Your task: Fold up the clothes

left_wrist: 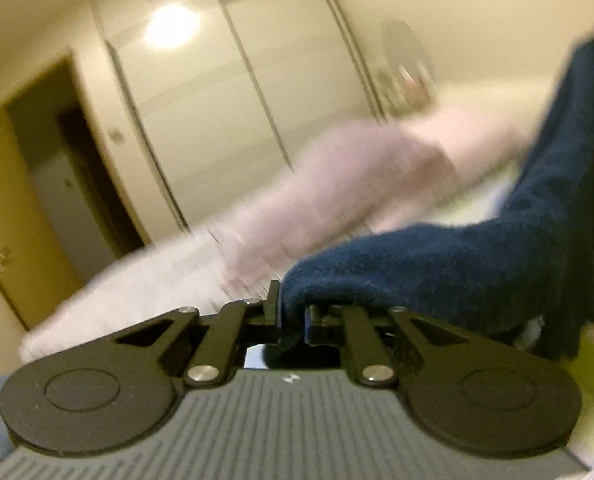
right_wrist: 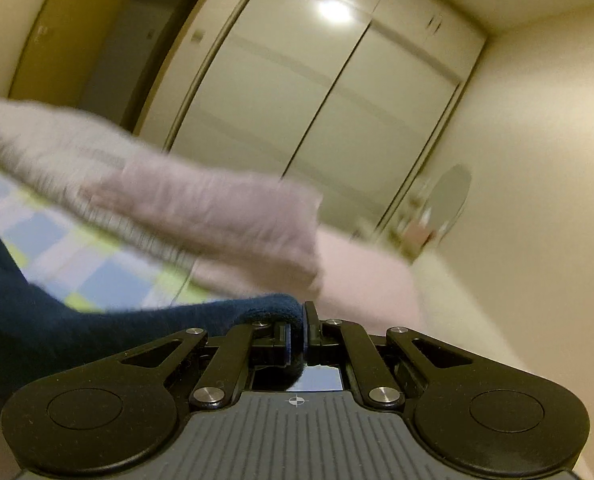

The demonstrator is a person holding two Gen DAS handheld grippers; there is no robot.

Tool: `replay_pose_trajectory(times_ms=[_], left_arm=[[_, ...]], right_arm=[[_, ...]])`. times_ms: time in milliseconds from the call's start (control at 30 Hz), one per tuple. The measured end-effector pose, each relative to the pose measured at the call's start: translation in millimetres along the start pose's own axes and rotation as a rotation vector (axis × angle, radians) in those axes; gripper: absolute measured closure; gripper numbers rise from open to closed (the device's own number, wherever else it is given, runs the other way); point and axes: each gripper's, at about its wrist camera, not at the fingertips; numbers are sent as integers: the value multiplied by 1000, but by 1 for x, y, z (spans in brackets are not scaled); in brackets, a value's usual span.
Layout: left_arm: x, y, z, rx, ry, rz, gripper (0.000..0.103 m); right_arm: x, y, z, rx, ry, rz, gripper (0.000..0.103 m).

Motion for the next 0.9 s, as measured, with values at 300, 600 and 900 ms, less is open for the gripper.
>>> replay_pose_trajectory(times_ms=[300, 600, 900], left_arm=[[-116, -67, 72, -78, -102, -215, 95], [-203, -41, 68, -212, -54, -206, 96], [-237, -74, 105, -226, -33, -283, 95]], right_arm=[[-82, -79, -40, 96, 84, -265, 100], [-173, -76, -40, 45, 52, -288, 100], [-190, -103, -51, 41, 113, -368, 100]])
Point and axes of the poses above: each gripper's, at about its wrist camera, not at the fingertips, and x roughly the way its jaws point, z to its left, y to its underside, and after that the axes turned 13 degrees about y, right-handed
